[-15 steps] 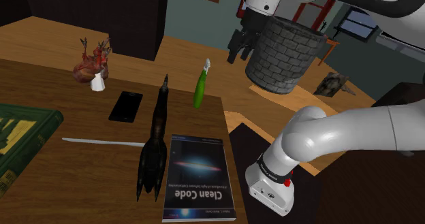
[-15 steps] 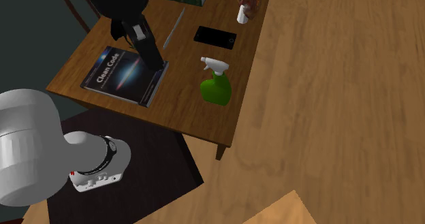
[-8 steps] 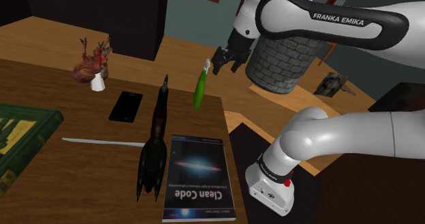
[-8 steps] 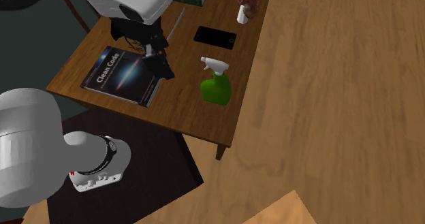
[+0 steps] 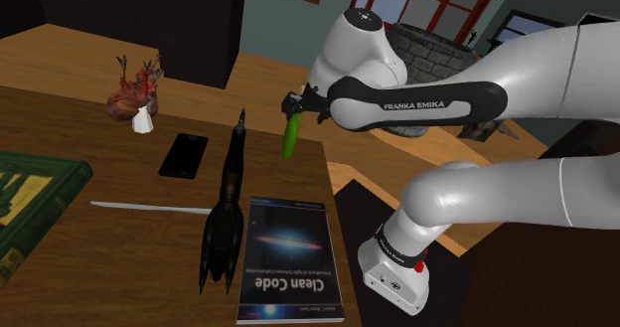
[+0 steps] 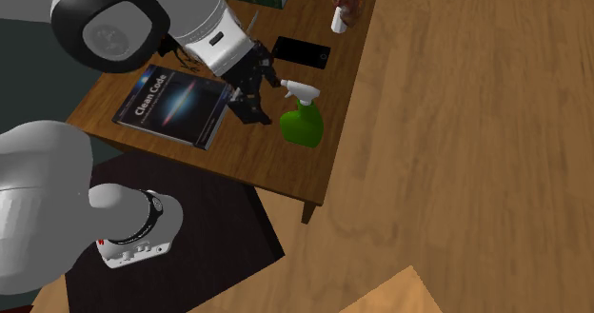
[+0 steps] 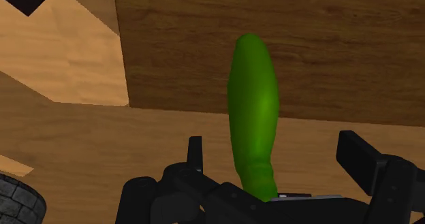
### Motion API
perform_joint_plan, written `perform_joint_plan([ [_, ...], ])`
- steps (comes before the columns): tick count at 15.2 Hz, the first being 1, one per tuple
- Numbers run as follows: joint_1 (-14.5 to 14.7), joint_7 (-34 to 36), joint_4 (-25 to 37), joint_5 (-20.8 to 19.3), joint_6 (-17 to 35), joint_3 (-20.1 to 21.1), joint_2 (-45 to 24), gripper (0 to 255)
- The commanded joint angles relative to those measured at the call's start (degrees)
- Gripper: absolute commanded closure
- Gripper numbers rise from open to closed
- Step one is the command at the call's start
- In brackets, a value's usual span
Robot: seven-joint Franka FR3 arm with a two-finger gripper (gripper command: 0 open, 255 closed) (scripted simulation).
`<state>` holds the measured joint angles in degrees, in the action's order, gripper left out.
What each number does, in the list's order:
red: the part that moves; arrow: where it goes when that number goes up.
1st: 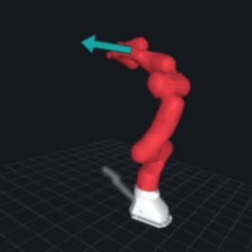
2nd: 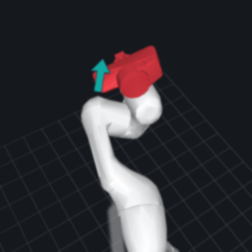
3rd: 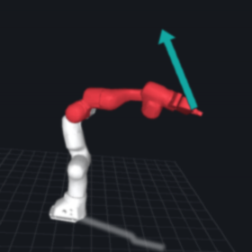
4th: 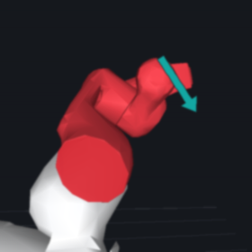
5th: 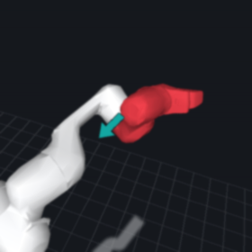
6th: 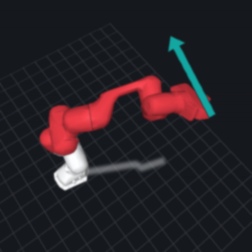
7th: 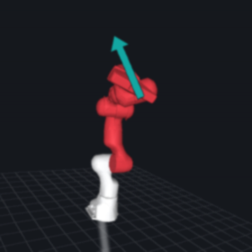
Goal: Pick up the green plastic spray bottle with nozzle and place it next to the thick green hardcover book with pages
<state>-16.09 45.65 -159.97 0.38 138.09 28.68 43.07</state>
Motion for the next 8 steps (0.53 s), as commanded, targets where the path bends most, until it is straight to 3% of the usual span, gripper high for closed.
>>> perform_joint_plan([
  [1,-6.17,10.12,-0.22,-2.42,6.6,7.3,-3.19,0],
  [8,-11.69,12.74,-1.01,-5.08,13.53,11.14,-8.35,0],
])
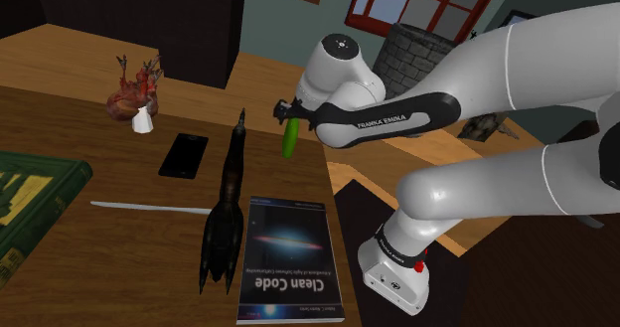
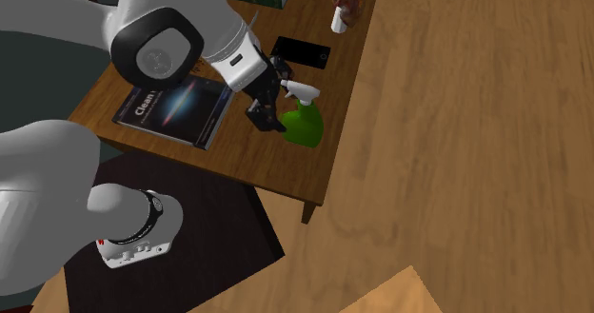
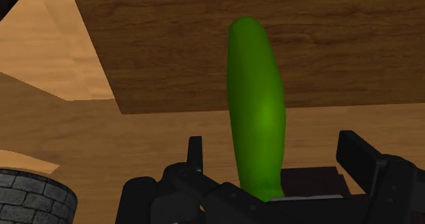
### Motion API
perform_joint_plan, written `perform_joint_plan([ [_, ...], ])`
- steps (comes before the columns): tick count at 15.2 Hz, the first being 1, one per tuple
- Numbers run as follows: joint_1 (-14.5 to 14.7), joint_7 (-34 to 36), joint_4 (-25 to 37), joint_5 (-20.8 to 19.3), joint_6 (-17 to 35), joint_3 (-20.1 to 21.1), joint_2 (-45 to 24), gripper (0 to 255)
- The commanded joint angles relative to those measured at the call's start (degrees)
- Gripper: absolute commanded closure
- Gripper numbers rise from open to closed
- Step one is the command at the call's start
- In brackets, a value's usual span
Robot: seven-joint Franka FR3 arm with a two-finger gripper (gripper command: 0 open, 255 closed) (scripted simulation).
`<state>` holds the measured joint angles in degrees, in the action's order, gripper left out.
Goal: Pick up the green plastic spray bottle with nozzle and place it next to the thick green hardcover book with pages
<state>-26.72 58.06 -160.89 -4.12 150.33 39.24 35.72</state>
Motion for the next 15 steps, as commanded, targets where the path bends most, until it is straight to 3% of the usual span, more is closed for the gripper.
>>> perform_joint_plan([
  [1,-2.57,0.93,-0.19,-1.45,2.95,1.55,-2.35,0],
  [9,-2.56,0.92,-0.19,-1.43,2.93,1.54,-2.33,0],
  [10,-2.56,0.92,-0.19,-1.43,2.93,1.54,-2.33,255],
  [15,-2.55,0.92,-0.19,-1.43,2.93,1.54,-2.33,255],
])
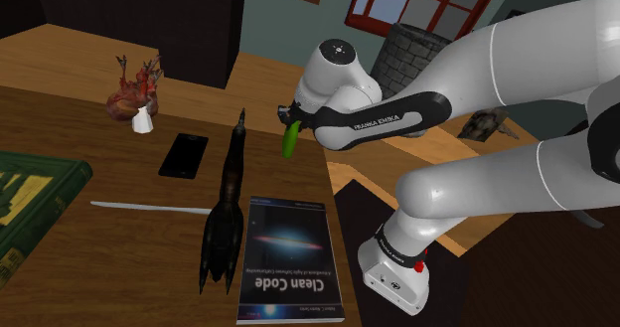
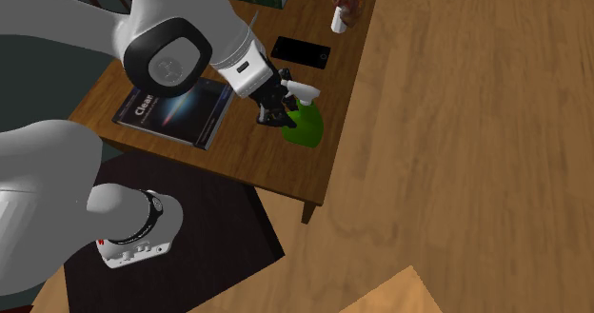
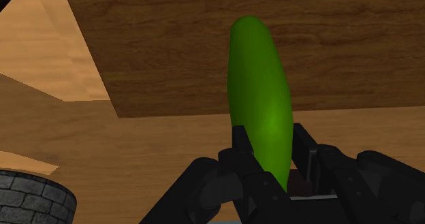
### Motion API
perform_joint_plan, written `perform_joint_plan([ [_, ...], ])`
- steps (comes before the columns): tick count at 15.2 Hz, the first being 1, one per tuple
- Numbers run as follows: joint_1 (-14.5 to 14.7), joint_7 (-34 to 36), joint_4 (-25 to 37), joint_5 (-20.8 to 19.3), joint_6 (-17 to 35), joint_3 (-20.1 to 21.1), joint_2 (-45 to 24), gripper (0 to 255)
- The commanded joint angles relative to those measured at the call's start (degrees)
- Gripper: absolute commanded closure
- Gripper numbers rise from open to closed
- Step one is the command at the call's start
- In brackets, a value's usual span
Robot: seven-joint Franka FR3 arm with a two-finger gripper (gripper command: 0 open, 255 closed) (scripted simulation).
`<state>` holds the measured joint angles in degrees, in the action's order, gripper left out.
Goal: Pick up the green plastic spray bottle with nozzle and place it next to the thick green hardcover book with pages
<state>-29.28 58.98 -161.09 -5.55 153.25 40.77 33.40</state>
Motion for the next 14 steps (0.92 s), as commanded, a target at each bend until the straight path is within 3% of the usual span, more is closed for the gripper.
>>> perform_joint_plan([
  [1,0.01,0.0,0.0,0.01,0.01,0.01,-0.01,255],
  [4,-0.01,0.01,0.01,-0.01,0.04,0.02,-0.03,255],
  [14,4.22,-4.77,3.95,2.42,-9.15,-5.61,4.89,255],
])
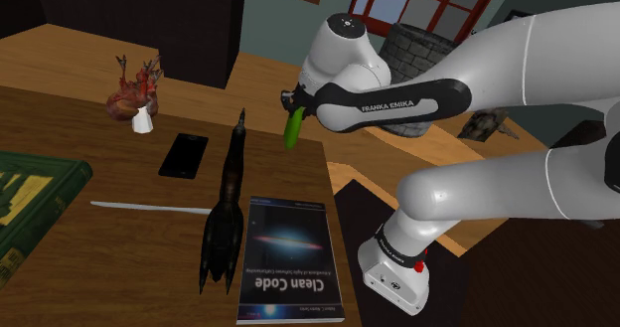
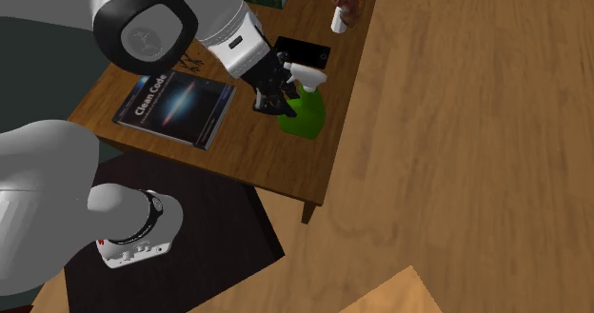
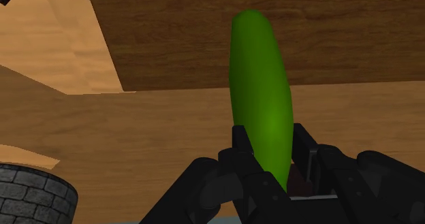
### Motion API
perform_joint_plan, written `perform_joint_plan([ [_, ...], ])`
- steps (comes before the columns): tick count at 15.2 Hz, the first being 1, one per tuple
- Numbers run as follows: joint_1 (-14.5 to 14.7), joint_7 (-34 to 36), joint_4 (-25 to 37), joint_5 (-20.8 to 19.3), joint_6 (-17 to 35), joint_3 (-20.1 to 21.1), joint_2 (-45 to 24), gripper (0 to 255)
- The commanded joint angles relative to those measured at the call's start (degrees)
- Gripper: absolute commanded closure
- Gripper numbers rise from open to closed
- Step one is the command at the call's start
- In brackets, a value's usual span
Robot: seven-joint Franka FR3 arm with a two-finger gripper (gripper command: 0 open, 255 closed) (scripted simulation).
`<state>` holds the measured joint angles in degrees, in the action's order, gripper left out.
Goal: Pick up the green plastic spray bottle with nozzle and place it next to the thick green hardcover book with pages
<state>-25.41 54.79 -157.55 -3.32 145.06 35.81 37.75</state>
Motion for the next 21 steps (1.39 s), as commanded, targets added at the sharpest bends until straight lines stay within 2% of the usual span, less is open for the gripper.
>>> perform_joint_plan([
  [1,0.6,-0.98,0.88,0.33,-1.85,-1.08,0.94,255],
  [10,2.01,-4.05,5.64,1.07,-9.41,-4.31,3.78,255],
  [21,2.39,-6.95,12.64,1.17,-17.9,-7.1,5.46,255],
])
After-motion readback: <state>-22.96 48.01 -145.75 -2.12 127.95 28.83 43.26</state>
